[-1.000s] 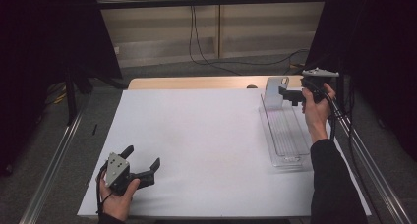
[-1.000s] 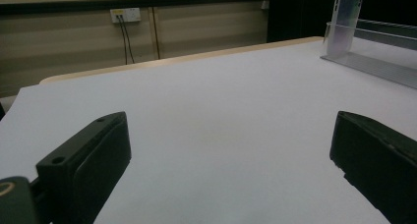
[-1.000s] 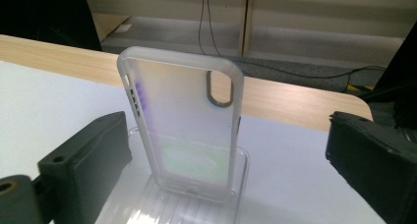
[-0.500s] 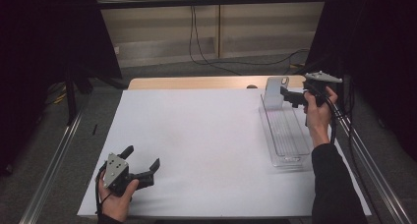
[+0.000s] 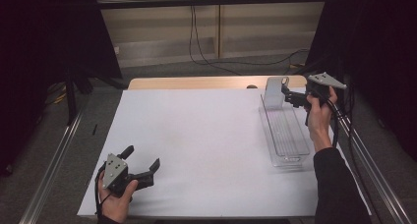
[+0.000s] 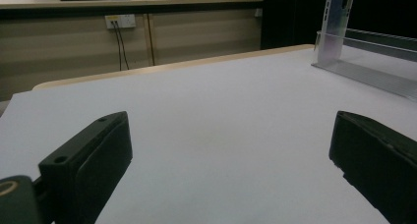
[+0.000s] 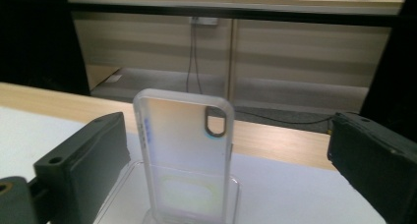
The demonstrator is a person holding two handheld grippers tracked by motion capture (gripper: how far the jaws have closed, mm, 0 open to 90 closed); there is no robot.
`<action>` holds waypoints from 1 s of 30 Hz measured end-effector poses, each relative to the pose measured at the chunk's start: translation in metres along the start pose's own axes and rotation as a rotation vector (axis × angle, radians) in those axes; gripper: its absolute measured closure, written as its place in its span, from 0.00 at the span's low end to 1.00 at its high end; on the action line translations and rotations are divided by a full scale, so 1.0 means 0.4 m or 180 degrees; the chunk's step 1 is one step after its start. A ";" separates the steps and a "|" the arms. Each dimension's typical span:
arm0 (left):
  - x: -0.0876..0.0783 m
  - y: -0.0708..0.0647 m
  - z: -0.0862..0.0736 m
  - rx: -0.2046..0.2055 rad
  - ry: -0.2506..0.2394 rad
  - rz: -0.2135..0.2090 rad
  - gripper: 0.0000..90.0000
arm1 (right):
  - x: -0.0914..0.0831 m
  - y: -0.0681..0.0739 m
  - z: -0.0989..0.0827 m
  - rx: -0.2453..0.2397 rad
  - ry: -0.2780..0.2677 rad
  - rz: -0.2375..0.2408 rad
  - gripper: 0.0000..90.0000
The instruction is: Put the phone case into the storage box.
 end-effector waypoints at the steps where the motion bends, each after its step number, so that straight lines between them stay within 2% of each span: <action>1: 0.000 0.000 0.000 0.0001 -0.0003 -0.0009 0.03 | -0.004 -0.001 -0.001 0.0019 0.0007 0.0029 0.05; 3: 0.000 0.001 0.001 0.0021 -0.0007 -0.0014 0.03 | -0.013 0.000 -0.004 -0.0049 0.0027 0.0062 0.01; 6: 0.002 -0.001 0.002 -0.0012 -0.0052 -0.0019 0.03 | -0.020 0.000 -0.013 -0.0075 0.0073 0.0081 0.02; 17: 0.000 -0.001 0.003 -0.0093 -0.0085 -0.0023 0.03 | -0.059 0.001 -0.043 -0.0028 -0.0019 0.0150 0.00; 20: 0.000 -0.002 0.003 -0.0080 -0.0081 -0.0032 0.03 | -0.070 -0.003 -0.051 -0.0046 -0.0027 0.0132 0.00; 28: 0.000 -0.003 0.002 -0.0079 -0.0066 -0.0042 0.02 | -0.096 -0.003 -0.072 -0.0079 -0.0063 0.0212 0.00; 30: 0.001 -0.003 0.002 -0.0053 -0.0048 -0.0048 0.03 | -0.101 0.001 -0.076 -0.0121 -0.0034 0.0171 0.00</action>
Point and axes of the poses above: each handheld gripper's, and its own axes: x roughly forward along the jaws, z roughly out of its top, y roughly to its left, the point moved 1 cm from there along x, roughly forward along the jaws, and after that the axes turned 7 degrees about y, right-handed, at the moved point
